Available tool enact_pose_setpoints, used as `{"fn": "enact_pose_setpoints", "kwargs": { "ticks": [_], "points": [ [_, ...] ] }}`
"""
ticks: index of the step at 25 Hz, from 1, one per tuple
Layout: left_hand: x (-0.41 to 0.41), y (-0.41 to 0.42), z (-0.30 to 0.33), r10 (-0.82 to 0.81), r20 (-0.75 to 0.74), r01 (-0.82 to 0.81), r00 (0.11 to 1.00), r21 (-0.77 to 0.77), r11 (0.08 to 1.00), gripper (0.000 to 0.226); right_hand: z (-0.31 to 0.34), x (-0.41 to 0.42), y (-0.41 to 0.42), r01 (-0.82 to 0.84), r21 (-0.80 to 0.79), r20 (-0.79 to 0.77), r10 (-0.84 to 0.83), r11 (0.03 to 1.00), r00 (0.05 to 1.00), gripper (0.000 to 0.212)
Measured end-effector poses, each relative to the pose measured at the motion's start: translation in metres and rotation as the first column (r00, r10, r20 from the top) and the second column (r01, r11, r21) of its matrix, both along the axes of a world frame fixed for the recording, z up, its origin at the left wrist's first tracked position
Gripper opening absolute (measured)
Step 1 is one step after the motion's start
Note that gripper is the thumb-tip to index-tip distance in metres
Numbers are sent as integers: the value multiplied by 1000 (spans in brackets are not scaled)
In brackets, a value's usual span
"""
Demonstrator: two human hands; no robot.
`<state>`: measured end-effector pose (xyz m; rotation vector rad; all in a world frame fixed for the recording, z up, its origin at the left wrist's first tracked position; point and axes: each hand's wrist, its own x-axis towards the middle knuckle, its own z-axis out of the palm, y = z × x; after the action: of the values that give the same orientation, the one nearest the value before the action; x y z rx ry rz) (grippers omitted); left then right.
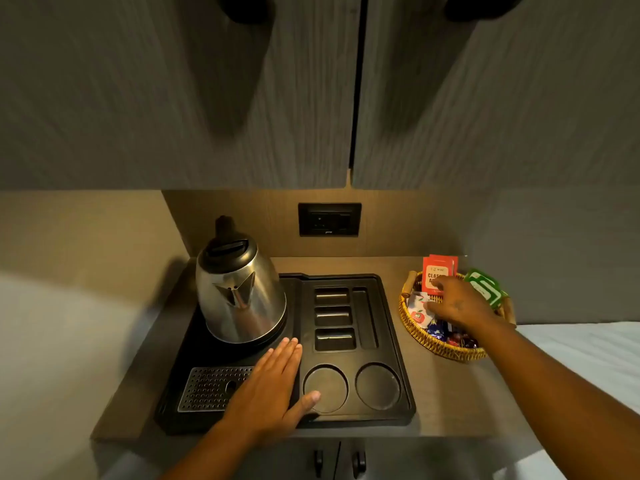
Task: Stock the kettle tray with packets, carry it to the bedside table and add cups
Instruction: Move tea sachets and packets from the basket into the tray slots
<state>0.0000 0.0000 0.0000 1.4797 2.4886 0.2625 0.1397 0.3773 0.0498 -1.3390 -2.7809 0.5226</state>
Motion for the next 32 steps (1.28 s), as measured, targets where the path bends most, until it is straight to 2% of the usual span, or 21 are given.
{"fn": "enact_pose_setpoints", "kwargs": {
  "ticks": [2, 4, 6, 9, 11, 15, 17, 20, 22, 24, 27, 29, 32],
  "points": [
    [0, 2, 0, 5, 9, -5, 1000, 11, 1000, 90, 8, -2, 12, 90, 107, -110, -78, 990, 991, 46],
    [-1, 0, -3, 17, -10, -17, 1000, 0, 1000, 92, 17, -6, 25, 85, 222, -144, -54, 971, 988, 38],
    [-1, 2, 0, 15, -6, -15, 1000, -11, 1000, 93, 20, -14, 38, -10, 266, -88, 35, 964, 995, 48],
    [-1, 1, 3, 14, -26, -15, 1000, -22, 1000, 93, 17, -24, 42, -114, 247, 94, 93, 962, 991, 68],
    [0, 0, 3, 12, -33, -13, 999, -34, 999, 92, 11, -27, 42, -110, 234, 146, 77, 966, 986, 71],
    [2, -1, 3, 7, -54, -9, 999, -31, 999, 90, 15, -27, 45, -86, 250, 129, 55, 965, 990, 62],
    [2, -1, 2, 10, -57, -12, 998, -19, 1000, 90, 24, -27, 50, -51, 183, 137, 26, 982, 990, 45],
    [2, -1, 1, 14, -64, -15, 998, -10, 1000, 89, 47, -29, 53, -22, -17, 150, 24, 1000, 988, 14],
    [3, -2, 2, 7, -82, -8, 997, -14, 1000, 89, 70, -30, 53, -35, -89, 172, 50, 995, 984, 3],
    [4, -3, 3, 3, -86, -5, 996, -19, 1000, 90, 93, -32, 51, -77, -79, 178, 90, 994, 980, 5],
    [3, -1, 3, 4, -88, -6, 996, -24, 1000, 90, 118, -51, 30, -168, -58, 39, 170, 984, 985, 13],
    [3, -1, 1, 6, -89, -8, 996, -29, 1000, 90, 117, -76, -4, -270, -136, -62, 263, 953, 963, 15],
    [2, -2, -1, 19, -84, -21, 996, -26, 999, 90, 89, -123, -57, -407, -180, -77, 399, 896, 914, 8]
  ]
}}
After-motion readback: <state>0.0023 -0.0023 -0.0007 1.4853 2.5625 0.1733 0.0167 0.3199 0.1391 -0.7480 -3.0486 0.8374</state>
